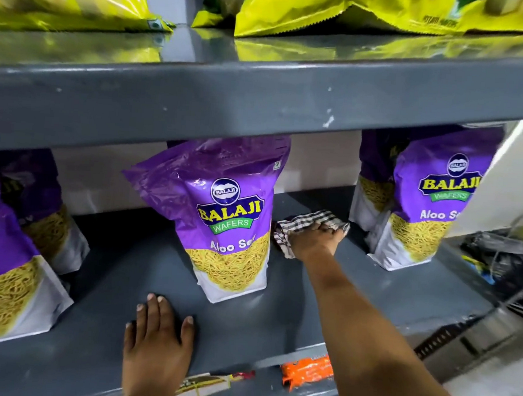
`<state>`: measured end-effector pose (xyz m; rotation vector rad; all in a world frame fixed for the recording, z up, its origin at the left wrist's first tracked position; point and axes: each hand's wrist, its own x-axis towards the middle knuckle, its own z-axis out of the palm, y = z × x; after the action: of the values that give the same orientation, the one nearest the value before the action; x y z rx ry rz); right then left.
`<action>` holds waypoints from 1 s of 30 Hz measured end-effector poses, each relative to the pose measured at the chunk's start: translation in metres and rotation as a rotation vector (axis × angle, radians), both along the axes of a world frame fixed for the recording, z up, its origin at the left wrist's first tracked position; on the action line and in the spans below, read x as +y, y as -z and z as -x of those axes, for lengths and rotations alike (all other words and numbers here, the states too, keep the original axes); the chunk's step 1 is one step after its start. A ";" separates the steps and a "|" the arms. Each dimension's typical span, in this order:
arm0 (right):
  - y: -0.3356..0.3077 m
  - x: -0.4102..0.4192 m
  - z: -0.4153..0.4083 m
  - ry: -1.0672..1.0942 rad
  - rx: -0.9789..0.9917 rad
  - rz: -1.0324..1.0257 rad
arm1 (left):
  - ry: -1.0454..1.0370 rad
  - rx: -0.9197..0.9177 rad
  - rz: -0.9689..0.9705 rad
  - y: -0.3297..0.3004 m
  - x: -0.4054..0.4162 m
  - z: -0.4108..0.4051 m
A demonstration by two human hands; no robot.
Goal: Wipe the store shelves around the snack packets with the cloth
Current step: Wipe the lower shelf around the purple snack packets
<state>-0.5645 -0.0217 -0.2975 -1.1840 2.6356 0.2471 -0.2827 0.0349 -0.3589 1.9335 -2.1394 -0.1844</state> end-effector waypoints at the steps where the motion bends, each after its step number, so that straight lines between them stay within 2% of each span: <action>1: -0.002 0.010 -0.003 0.007 0.010 -0.001 | 0.006 0.008 0.005 0.000 0.001 0.000; 15: 0.002 0.129 -0.032 0.078 -0.012 0.059 | 0.035 0.018 -0.070 -0.011 0.007 -0.003; 20: -0.014 0.118 -0.035 0.251 -0.231 0.148 | 0.036 0.042 -0.060 -0.011 0.008 -0.001; 30: 0.016 0.159 -0.036 0.222 -0.084 0.247 | 0.025 0.037 -0.080 -0.011 0.007 -0.002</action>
<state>-0.5286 0.1369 -0.3135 -0.9310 2.7510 -0.1694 -0.2806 0.0422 -0.3481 1.9320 -2.1643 -0.3126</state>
